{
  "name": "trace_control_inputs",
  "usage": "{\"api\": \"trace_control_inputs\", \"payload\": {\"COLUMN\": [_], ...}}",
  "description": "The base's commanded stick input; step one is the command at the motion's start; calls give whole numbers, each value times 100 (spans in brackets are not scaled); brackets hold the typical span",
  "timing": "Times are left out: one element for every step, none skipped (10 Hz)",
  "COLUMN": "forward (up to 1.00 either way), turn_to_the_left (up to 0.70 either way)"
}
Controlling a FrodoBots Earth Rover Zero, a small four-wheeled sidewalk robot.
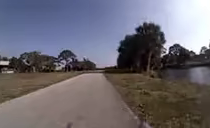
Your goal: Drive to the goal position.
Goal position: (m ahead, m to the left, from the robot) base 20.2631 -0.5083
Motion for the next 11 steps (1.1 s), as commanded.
{"api": "trace_control_inputs", "payload": {"forward": [100, 100, 100, 100, 100, 100, 100, 100, 100, 100, 100], "turn_to_the_left": [40, 38, 12, 3, 3, 3, 3, 3, 3, 3, 3]}}
